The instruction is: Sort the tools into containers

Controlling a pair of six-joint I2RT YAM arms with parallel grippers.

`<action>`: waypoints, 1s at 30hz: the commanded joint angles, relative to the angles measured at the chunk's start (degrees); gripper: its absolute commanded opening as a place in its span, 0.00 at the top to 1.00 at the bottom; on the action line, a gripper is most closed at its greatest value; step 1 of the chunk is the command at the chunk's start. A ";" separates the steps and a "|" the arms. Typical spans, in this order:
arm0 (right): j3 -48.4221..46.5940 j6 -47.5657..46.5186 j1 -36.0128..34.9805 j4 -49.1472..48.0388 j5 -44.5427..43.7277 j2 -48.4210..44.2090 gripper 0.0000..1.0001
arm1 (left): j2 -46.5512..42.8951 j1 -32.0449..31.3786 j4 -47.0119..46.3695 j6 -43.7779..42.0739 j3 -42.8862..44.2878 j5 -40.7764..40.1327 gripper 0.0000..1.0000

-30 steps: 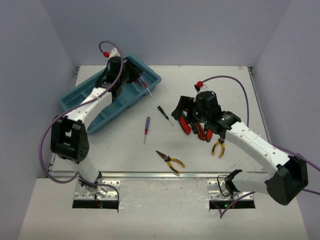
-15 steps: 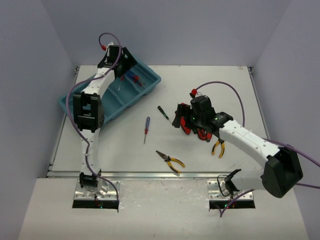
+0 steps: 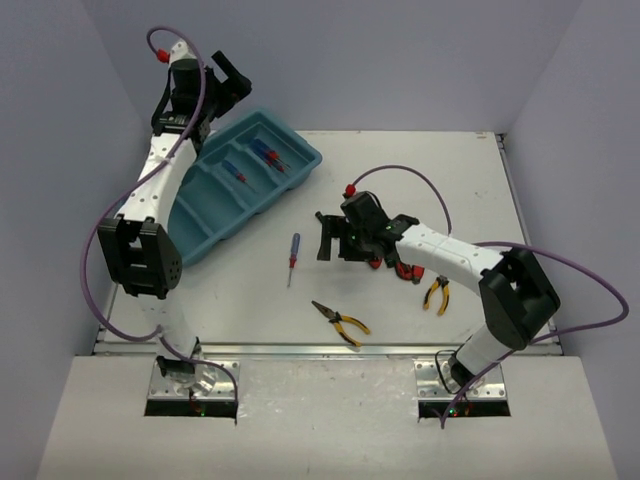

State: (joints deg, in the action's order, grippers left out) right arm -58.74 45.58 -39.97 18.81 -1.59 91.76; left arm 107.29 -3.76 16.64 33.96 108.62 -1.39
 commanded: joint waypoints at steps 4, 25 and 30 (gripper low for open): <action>-2.75 0.44 -0.38 -2.11 0.23 -0.74 0.01 | -11.83 0.42 -0.96 0.06 -14.95 -3.10 0.00; 5.84 -6.41 -0.06 4.30 -7.84 -20.39 0.01 | 10.61 -4.21 18.55 2.20 1.57 -16.74 0.02; 8.58 -8.18 0.03 5.76 -10.79 -26.35 0.01 | 17.41 -4.74 22.39 5.19 8.54 -21.84 0.06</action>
State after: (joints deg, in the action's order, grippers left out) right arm -51.70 39.80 -39.99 23.63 -8.26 69.99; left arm 121.90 -7.84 34.22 36.18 111.61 -17.11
